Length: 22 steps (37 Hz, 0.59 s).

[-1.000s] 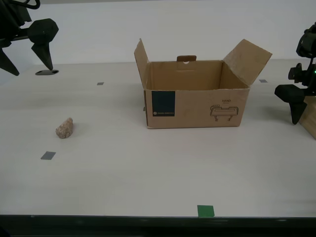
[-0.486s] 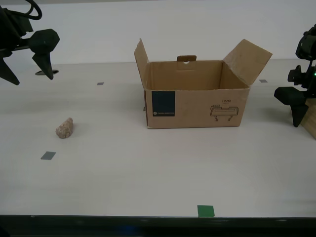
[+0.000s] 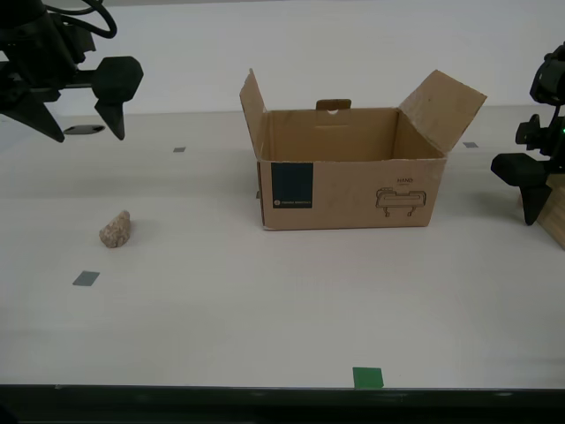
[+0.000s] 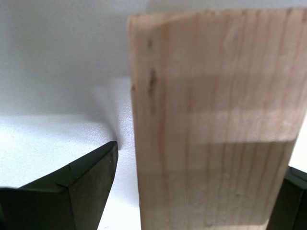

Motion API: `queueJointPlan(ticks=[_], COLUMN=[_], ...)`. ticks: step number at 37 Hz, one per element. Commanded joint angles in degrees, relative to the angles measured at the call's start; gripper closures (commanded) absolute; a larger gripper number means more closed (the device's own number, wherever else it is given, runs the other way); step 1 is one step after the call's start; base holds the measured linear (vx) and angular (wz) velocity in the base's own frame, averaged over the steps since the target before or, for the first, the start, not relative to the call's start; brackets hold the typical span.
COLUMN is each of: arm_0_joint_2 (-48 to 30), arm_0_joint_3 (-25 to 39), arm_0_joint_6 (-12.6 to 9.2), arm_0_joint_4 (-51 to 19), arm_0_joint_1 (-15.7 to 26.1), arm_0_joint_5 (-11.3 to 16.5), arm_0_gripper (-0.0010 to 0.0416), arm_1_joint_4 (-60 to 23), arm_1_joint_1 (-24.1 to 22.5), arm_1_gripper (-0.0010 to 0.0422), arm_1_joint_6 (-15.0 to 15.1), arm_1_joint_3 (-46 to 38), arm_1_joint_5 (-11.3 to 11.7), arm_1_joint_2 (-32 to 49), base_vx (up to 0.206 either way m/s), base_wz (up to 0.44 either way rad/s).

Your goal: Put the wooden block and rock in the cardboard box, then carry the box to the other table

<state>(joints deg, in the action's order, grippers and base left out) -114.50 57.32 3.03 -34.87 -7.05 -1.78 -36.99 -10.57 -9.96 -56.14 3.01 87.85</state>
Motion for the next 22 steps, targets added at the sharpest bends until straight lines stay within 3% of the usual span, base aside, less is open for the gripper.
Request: queueJointPlan(ticks=[1, 13, 22], arm_0_joint_2=[0.0, 0.0, 0.0], arm_0_joint_3=[0.0, 0.0, 0.0], arm_0_joint_6=[0.0, 0.0, 0.0], arm_0_joint_4=[-0.1, -0.3, -0.3], arm_0_joint_1=[0.0, 0.1, 0.2], arm_0_joint_5=[-0.2, -0.2, -0.2], arm_0_gripper=[0.0097, 0.0100, 0.0094], arm_1_joint_4=[0.2, -0.1, 0.3], arm_1_joint_1=[-0.3, -1.2, -3.8], arm_1_gripper=[0.0023, 0.0023, 0.0023], arm_1_joint_6=[-1.7, -2.1, -3.3], arm_1_joint_3=[0.0, 0.0, 1.4], arm_1_joint_5=[0.3, 0.2, 0.2], arm_1_joint_2=[0.9, 8.5, 9.3], base_vx=[0.000, 0.000, 0.000], base_wz=[0.000, 0.000, 0.000])
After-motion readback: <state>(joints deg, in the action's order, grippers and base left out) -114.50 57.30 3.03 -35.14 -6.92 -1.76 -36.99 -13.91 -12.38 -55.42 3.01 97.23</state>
